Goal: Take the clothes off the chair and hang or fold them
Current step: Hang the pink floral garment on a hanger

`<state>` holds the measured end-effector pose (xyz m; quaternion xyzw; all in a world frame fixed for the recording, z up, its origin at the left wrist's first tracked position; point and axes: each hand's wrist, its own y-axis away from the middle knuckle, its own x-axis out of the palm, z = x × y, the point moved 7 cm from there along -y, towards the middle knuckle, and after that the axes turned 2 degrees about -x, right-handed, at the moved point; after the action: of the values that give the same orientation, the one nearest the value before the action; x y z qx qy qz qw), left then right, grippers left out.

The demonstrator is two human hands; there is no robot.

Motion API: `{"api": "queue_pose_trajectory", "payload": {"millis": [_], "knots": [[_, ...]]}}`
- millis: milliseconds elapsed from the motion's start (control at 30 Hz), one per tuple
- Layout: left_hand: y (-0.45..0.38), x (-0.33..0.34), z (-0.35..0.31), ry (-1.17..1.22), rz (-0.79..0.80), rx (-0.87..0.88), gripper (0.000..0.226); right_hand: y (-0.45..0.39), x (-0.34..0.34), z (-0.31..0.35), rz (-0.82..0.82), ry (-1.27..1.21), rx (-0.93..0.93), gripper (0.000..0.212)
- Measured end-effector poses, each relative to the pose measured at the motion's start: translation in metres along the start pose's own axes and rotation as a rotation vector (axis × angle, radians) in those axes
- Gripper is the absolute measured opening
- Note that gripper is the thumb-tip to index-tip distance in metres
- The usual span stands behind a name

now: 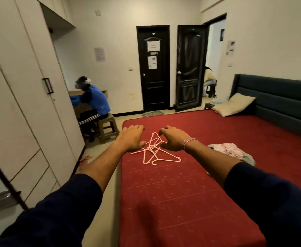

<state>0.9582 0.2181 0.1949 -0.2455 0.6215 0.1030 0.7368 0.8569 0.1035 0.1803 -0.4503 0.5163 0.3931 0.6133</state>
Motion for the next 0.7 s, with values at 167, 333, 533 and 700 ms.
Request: {"api": "queue_pose_trajectory", "payload": {"millis": [167, 333, 533, 700], "knots": [[-0.062, 0.037, -0.074, 0.017, 0.052, 0.113, 0.064, 0.017, 0.016, -0.099, 0.037, -0.021, 0.146, 0.055], [-0.123, 0.078, -0.132, 0.081, 0.073, 0.196, 0.068, 0.028, 0.045, -0.182, 0.08, -0.032, 0.267, 0.057], [-0.206, 0.129, -0.187, 0.114, 0.135, 0.3, 0.071, 0.022, 0.075, -0.276, 0.132, -0.036, 0.383, 0.054], [-0.278, 0.172, -0.218, 0.16, 0.186, 0.344, 0.073, 0.003, 0.097, -0.357, 0.184, -0.015, 0.467, 0.053]]}}
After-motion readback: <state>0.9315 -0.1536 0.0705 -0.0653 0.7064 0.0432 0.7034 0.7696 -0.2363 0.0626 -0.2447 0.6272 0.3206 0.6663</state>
